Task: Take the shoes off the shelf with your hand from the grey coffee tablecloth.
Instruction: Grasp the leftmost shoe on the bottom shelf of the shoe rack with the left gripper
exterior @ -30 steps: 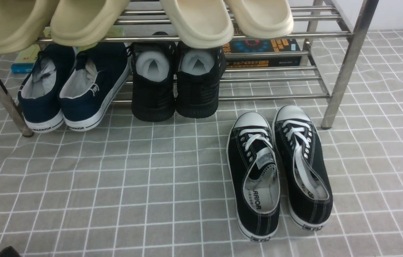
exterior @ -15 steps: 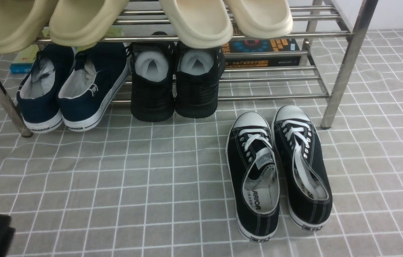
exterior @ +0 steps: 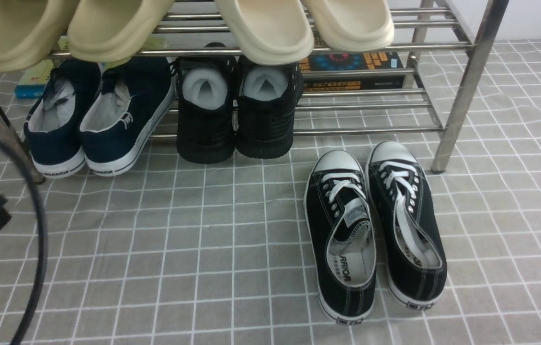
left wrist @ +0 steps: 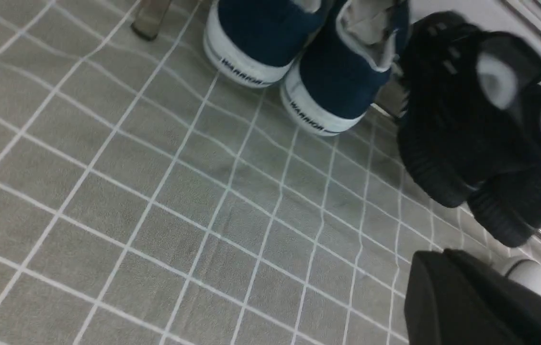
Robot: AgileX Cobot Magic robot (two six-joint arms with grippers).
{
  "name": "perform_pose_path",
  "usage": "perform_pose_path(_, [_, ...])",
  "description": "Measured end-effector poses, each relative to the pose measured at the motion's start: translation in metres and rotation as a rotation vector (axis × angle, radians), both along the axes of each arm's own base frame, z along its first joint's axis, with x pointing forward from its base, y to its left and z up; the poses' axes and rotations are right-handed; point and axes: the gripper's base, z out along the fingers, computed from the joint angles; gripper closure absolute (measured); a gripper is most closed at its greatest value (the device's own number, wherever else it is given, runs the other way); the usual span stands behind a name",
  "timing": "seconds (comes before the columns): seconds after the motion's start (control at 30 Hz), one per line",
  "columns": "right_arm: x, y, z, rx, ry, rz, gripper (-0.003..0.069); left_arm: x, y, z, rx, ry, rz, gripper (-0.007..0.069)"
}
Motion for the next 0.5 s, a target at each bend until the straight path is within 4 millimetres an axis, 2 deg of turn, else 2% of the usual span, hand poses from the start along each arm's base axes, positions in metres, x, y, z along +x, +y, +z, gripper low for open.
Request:
perform_pose_path(0.17, [0.000, 0.000, 0.000, 0.000, 0.000, -0.001, 0.0494, 0.051, -0.001, 0.002, -0.145, -0.059, 0.084, 0.0489])
perform_pose_path(0.2, [0.000, 0.000, 0.000, 0.000, 0.000, -0.001, 0.0491, 0.069, -0.001, 0.001, -0.209, -0.073, 0.117, 0.0420])
perform_pose_path(0.23, [0.000, 0.000, 0.000, 0.000, 0.000, -0.001, 0.0489, 0.079, -0.002, -0.001, -0.241, -0.060, 0.134, 0.0379])
perform_pose_path(0.27, [0.000, 0.000, 0.000, 0.000, 0.000, -0.001, 0.0489, 0.081, -0.002, -0.002, -0.246, -0.057, 0.137, 0.0370])
perform_pose_path(0.33, [0.000, 0.000, 0.000, 0.000, 0.000, -0.001, 0.0484, 0.106, -0.002, -0.009, -0.299, -0.001, 0.178, 0.0264])
perform_pose_path(0.43, [0.000, 0.000, 0.000, 0.000, 0.000, -0.001, 0.0480, 0.125, 0.005, -0.012, -0.308, 0.045, 0.221, 0.0190])
perform_pose_path(0.47, [0.000, 0.000, 0.000, 0.000, 0.000, -0.001, 0.0480, 0.126, 0.006, -0.012, -0.308, 0.051, 0.226, 0.0186])
perform_pose_path(0.5, [0.000, 0.000, 0.000, 0.000, 0.000, -0.001, 0.0480, 0.133, 0.015, -0.012, -0.311, 0.067, 0.261, 0.0165])
